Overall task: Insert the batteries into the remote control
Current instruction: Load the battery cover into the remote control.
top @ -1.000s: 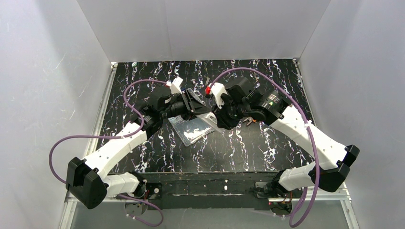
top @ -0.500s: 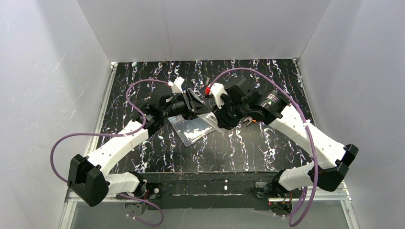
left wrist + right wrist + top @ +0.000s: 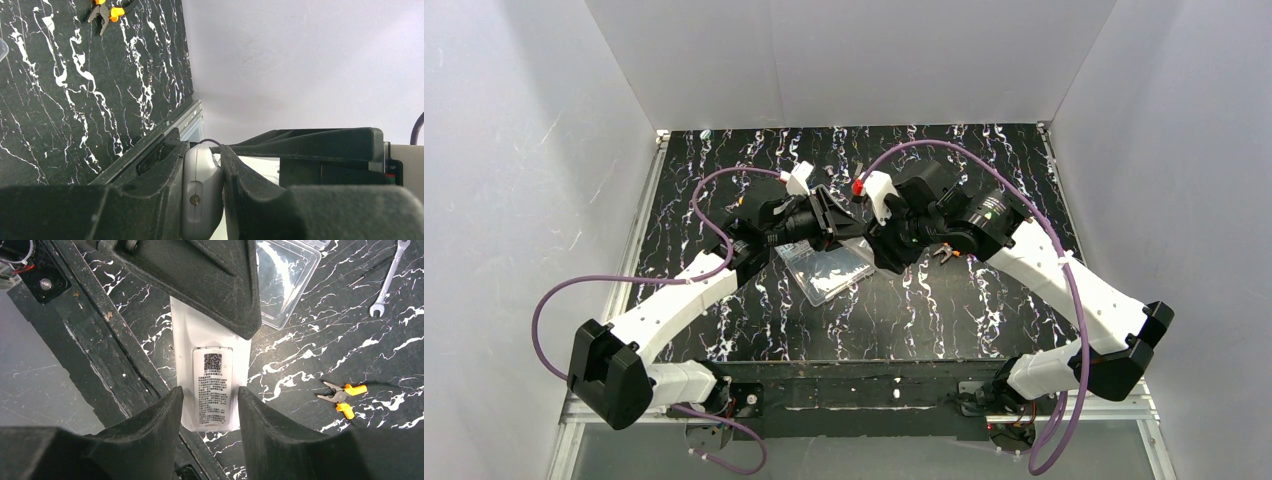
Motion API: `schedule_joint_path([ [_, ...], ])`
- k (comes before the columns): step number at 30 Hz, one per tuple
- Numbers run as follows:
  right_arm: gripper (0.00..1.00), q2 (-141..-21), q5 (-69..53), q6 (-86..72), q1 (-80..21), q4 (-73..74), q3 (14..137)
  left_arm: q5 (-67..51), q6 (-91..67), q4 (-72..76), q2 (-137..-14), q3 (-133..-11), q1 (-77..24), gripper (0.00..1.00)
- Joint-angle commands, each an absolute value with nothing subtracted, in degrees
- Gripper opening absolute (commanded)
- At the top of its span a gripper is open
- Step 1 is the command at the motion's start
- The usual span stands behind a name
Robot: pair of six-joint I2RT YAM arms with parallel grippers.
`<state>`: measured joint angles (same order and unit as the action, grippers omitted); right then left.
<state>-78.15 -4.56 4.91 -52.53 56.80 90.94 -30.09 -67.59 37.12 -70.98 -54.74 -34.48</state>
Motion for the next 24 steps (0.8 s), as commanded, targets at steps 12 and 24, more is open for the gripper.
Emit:
schedule_joint_path([
  [12,0.63,-76.7,-4.5,5.1,-52.7,54.2,95.3,-32.4,-69.2,41.3,-69.7,-54.2,-34.9,0.0],
  [24,0.7,-64.7,9.6,-0.2,-51.9,40.3,85.8,-32.4,-71.2,43.1,-70.3,-54.3,-34.9,0.0],
])
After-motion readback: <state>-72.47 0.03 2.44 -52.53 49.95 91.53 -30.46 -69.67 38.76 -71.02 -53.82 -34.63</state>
